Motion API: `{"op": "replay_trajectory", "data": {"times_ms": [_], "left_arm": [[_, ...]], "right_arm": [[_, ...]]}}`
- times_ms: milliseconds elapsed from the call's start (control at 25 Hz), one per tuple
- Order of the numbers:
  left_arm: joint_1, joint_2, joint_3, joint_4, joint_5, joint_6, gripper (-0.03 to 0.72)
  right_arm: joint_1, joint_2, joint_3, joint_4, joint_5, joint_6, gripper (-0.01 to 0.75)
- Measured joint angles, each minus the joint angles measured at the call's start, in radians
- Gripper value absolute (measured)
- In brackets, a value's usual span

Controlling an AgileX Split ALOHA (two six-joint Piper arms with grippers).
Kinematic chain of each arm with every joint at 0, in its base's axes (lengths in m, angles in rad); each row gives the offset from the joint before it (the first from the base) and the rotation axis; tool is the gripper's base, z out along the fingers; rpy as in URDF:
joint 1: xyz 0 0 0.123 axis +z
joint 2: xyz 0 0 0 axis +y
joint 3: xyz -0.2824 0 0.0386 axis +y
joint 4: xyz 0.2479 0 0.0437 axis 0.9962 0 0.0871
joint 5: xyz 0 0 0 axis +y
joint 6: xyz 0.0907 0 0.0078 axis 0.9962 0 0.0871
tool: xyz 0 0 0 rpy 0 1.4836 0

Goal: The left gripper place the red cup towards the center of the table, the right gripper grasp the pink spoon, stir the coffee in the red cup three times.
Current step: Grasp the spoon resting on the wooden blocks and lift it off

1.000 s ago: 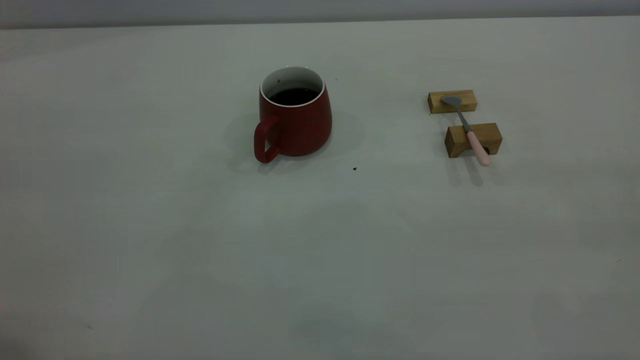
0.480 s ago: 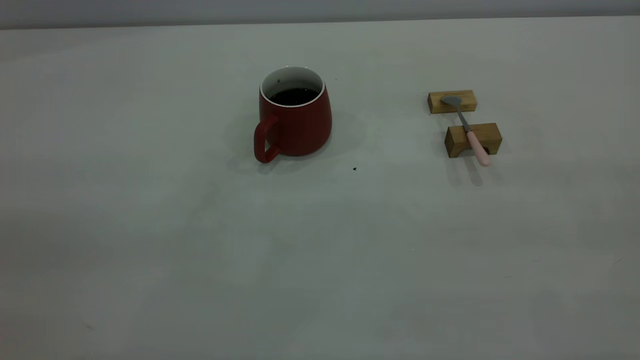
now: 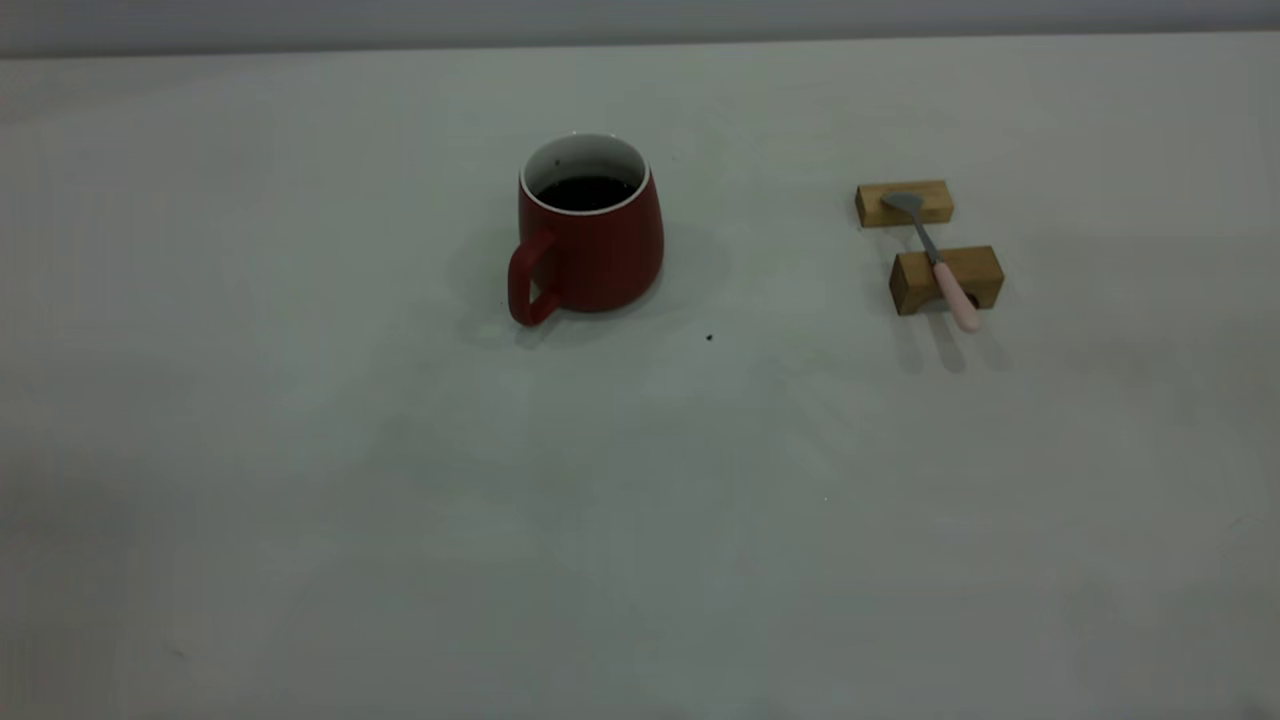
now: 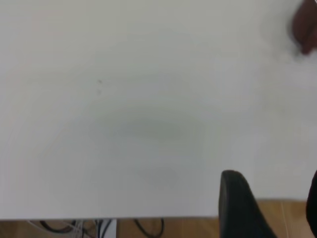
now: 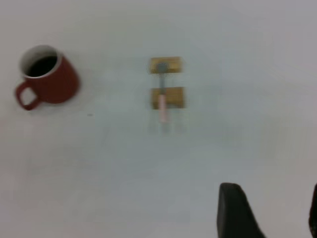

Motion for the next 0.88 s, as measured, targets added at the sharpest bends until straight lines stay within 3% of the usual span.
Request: {"op": "replay_trajectory", "data": {"times_ms": [160,320,640,880], "left_arm": [[0.025,-0.020,0.000,0.000,0.004,0.000,0.407],[0.025,-0.021,0.000,0.000,0.004,0.000,0.407],[0.025,-0.021,0.000,0.000,0.004,0.000,0.407],[0.025,-0.021,0.000,0.000,0.004,0.000,0.407]], "right_arm": [[0.000,0.172,0.000,0.168,-0.170,-0.127,0.434],[0.000,0.361,0.000,0.362,-0.273,-0.337,0.435],[0.000,0.800,-0.091,0.766,-0.327,-0.741,0.436],[0.000,1.154,-0.245,0.814,-0.353,-0.817,0.439]]}}
